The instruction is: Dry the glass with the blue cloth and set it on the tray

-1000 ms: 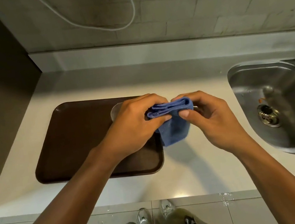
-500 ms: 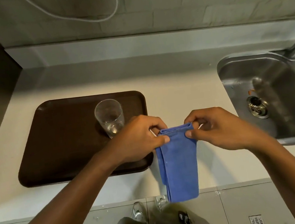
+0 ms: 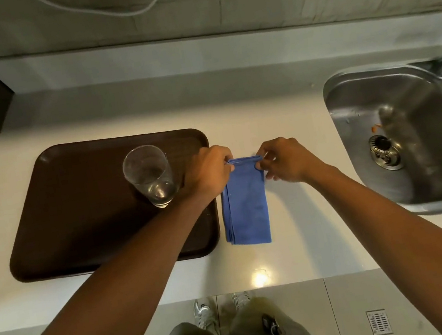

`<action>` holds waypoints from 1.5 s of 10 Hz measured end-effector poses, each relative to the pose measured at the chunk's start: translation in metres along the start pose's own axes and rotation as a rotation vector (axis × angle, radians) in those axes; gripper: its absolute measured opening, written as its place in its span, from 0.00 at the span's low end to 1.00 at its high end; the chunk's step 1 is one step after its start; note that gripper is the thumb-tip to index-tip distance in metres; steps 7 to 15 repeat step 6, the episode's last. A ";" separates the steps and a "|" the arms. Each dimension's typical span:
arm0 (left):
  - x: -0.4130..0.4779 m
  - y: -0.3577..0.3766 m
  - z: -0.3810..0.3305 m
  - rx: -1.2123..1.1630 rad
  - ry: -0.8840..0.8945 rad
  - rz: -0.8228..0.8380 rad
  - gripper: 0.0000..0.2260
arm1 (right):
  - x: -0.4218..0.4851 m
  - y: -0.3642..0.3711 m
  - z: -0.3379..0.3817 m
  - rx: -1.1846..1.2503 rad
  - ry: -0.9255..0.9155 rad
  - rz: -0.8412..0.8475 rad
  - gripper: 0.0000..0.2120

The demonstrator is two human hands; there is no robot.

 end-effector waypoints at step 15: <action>0.017 0.024 -0.005 0.271 -0.007 -0.136 0.07 | 0.019 0.017 0.001 -0.090 -0.104 -0.244 0.07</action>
Point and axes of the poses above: each hand's wrist, its own x-axis towards the middle knuckle, its own y-axis out of the palm, z = x × y, the point moved 4 cm from there along x, towards the middle knuckle, and after that the axes turned 14 degrees about z, right-handed, at the moved point
